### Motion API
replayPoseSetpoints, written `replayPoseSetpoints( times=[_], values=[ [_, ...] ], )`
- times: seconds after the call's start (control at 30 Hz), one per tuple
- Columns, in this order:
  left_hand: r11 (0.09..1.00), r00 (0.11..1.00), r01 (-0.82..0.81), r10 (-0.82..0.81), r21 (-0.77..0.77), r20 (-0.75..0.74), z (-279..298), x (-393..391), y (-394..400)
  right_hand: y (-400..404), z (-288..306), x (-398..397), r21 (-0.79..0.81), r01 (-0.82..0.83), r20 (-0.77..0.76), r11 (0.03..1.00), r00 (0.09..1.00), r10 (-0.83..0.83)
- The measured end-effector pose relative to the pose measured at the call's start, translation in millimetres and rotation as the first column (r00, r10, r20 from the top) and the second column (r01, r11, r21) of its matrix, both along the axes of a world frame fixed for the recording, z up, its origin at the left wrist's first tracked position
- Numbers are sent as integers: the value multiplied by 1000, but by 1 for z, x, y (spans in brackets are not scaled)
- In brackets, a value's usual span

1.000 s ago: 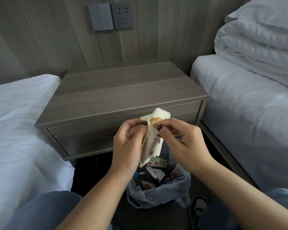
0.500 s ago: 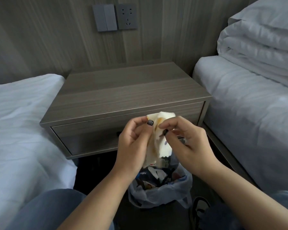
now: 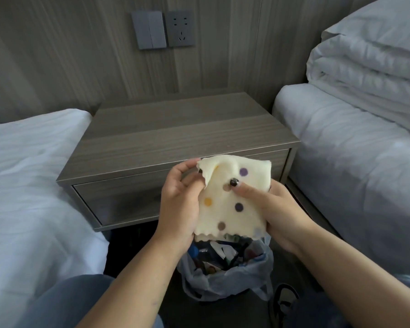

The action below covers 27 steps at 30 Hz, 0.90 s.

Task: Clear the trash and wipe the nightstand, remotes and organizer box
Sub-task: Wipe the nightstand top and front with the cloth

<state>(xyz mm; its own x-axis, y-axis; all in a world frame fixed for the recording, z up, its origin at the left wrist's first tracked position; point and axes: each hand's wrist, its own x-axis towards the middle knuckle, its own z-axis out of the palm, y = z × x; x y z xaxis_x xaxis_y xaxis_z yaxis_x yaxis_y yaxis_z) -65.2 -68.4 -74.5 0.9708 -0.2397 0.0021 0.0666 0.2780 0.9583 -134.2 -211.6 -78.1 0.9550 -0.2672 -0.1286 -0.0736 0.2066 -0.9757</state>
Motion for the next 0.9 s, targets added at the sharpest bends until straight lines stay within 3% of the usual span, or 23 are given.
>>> replayPoseSetpoints(
  times=[0.17,0.23,0.27,0.33,0.4,0.5,0.57,0.73,0.9],
  values=[
    [991,995,-48,37,122,95,4,22,4,-29,49,33,-178,207,172,962,969,-176],
    [986,993,-58,40,155,115,4,30,7,-50,71,66,-366,258,149,894,965,-217],
    [982,992,-62,41,178,122,3,33,9,-60,77,83,-522,268,115,809,963,-245],
    [977,991,-74,50,201,122,2,38,10,-75,79,112,-826,252,89,504,941,-325],
    [978,992,-67,43,199,120,2,40,11,-78,67,125,-942,221,140,251,943,-302],
    [973,989,-24,-11,229,151,2,42,9,-63,32,126,-993,22,13,112,997,-79],
    [964,984,4,-51,265,172,1,41,8,-56,11,131,-996,-82,-83,20,996,-44],
    [925,964,25,-123,379,236,-3,36,8,-53,13,147,-993,-54,-66,101,991,-113],
    [911,950,3,-131,412,282,3,29,13,-38,18,100,-909,208,187,360,978,-94]
  ],
)
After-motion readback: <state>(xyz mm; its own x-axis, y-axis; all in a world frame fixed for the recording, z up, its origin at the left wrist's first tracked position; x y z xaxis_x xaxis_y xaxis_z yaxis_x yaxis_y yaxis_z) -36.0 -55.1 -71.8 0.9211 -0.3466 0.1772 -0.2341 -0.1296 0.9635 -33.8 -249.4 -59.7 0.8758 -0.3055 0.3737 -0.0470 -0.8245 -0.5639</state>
